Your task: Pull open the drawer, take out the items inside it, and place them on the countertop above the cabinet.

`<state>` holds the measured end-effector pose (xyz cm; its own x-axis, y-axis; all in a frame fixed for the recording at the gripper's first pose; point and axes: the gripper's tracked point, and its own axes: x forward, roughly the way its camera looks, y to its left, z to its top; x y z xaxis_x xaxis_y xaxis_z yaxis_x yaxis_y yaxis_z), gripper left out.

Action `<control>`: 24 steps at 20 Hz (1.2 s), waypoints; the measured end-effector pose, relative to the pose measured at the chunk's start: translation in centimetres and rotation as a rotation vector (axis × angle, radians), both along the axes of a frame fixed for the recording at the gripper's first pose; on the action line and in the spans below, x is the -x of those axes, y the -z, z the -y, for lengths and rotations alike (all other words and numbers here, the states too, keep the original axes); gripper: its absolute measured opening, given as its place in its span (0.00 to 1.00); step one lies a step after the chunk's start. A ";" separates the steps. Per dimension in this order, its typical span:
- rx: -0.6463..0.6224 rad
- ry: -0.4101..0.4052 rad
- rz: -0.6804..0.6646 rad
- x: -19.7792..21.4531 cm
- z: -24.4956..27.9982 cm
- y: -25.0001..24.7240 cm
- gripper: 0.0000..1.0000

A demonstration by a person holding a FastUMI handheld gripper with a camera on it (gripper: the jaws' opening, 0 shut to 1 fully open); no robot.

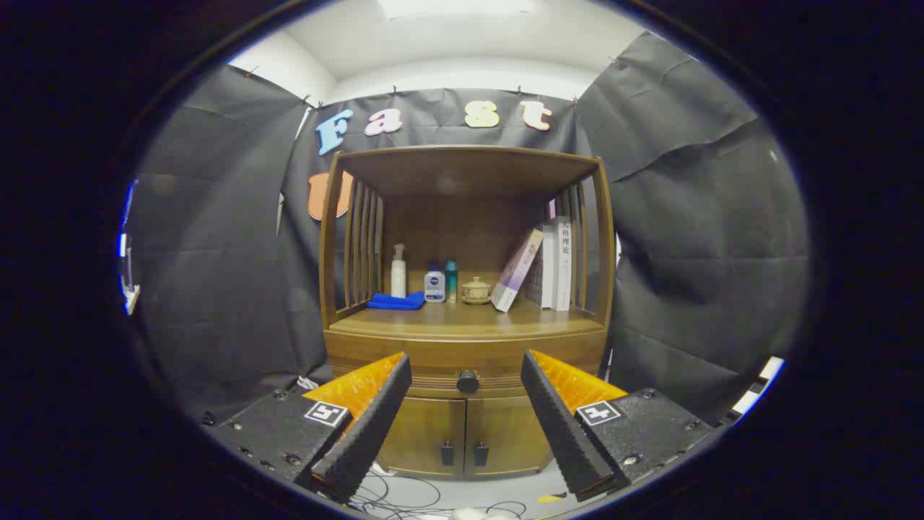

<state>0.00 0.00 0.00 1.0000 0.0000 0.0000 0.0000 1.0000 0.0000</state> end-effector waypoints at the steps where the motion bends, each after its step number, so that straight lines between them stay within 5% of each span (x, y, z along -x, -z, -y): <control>1: -0.001 0.000 0.004 0.1 0.0 -0.2 1.00; 15: 0.005 -0.003 -0.003 -1.6 -0.3 -0.2 1.00; 24: 0.017 -0.026 0.054 -8.1 -0.7 -0.1 1.00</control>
<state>8.06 0.67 0.11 0.9982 0.0263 0.0534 -0.0254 0.9995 -0.0176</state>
